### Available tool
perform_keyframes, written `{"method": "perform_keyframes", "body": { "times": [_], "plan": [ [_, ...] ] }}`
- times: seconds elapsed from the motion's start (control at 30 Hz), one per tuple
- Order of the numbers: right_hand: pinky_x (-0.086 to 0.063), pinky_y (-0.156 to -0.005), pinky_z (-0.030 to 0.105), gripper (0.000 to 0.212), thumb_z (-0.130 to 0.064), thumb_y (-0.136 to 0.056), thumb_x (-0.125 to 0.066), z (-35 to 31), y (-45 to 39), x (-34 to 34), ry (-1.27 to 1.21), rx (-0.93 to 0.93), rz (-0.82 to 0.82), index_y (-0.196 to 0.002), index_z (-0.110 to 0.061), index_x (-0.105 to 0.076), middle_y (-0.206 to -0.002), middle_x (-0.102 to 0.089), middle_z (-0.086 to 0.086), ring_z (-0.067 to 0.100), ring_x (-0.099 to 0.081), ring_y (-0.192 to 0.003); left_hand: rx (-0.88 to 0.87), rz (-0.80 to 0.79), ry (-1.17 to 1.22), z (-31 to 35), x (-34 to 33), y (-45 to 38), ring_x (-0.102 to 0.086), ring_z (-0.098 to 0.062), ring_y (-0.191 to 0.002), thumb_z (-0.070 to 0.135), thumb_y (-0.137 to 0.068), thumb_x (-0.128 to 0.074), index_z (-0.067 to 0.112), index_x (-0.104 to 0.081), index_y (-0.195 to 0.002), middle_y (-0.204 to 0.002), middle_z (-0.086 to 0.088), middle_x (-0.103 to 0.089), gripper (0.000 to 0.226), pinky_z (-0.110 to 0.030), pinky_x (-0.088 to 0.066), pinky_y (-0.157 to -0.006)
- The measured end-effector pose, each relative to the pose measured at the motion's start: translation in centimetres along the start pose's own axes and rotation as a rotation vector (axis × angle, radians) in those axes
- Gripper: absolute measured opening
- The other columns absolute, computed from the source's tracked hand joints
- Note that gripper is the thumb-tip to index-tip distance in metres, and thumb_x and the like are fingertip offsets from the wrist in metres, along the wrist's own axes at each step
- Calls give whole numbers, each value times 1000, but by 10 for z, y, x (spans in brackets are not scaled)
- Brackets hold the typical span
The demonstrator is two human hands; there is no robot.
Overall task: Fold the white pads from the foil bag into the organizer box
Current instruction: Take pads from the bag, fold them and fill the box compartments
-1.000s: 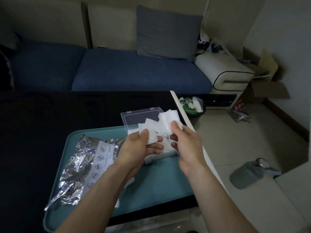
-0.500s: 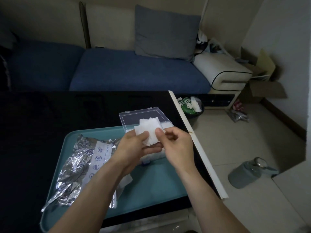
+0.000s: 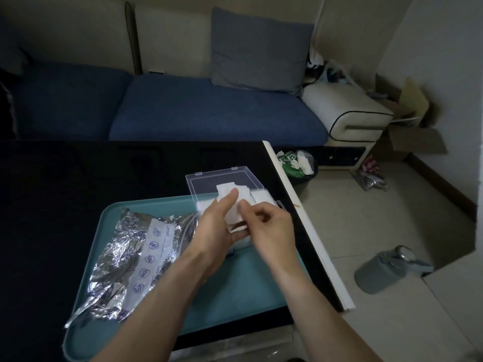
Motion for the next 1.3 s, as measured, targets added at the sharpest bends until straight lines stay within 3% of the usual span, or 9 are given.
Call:
{"method": "perform_keyframes", "body": {
  "times": [0.1,0.2,0.3,0.37,0.57,0.8,1.0,1.13,1.3],
  "plan": [
    [-35,-52,14,45,-42,-96,-62,-10,-1,-4,400,109,-189,-56,-23,-59,-46,-53,-15,1,-50,-48,-39,70,-178,5,14,-2,-74,-29,-81,20,-102,-49,0,-59,-115,-96,-17,-74,26,-38,-60,-65],
    [-40,-60,10,34,-54,-74,-81,-12,-6,13,431,86,-169,-91,-27,-68,-75,-61,-17,-2,-56,-67,-112,129,-406,12,27,-6,-72,-27,-67,15,-103,-43,4,-61,-114,-86,-11,-75,23,-37,-59,-60],
    [-43,-84,7,104,-47,-55,-96,-11,-8,12,432,126,-265,-142,-40,-39,-125,-45,-18,-6,-49,-107,-132,115,-512,12,27,-8,-72,-25,-71,16,-102,-47,7,-64,-109,-81,-8,-76,20,-41,-60,-69],
    [-45,-96,15,119,-37,-56,-97,-9,-2,-3,455,155,-409,-152,-41,-26,-137,-41,-18,-2,-47,-119,-34,23,-461,1,18,-4,-72,-28,-77,16,-95,-60,6,-67,-105,-86,-14,-76,16,-40,-57,-73],
    [-58,-90,37,80,-19,-66,-90,-4,4,-15,331,147,-497,-133,-38,-53,-123,-60,-15,10,-63,-110,268,-295,-191,-19,-9,11,-62,-27,-85,13,-86,-58,9,-68,-102,-96,-16,-66,19,-35,-48,-69],
    [-45,-76,3,91,-14,-63,-95,-15,13,-16,274,155,-514,-140,-32,-50,-128,-54,-17,-19,-52,-106,407,-361,-103,-30,-7,11,-47,-27,-86,24,-74,-72,14,-64,-107,-111,-15,-44,35,-37,-42,-73],
    [-44,-96,10,98,-16,-62,-96,-17,15,-21,261,163,-532,-144,-34,-45,-138,-55,-19,-11,-52,-120,445,-324,-139,-33,3,11,-60,-22,-74,49,-83,-67,13,-68,-101,-85,-7,-59,40,-43,-55,-75],
    [-42,-79,0,80,-25,-62,-96,-21,13,-16,325,177,-479,-131,-26,-57,-123,-63,-12,-22,-53,-102,422,-313,-115,-32,2,10,-65,-30,-87,67,-79,-64,8,-66,-115,-99,-15,-62,69,-53,-54,-88],
    [-43,-81,0,102,-33,-52,-100,-16,14,-20,347,180,-504,-140,-34,-48,-134,-53,-14,-5,-57,-112,403,-299,10,-28,3,4,-63,-28,-79,71,-70,-72,0,-57,-127,-93,-16,-62,92,-40,-56,-74]
  ]
}}
Point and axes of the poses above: each hand's wrist, its own y-axis away from the middle knuckle, its own x-axis out of the back of the hand, z = x × y, the point moved 9 cm from there along -y, towards the middle knuckle
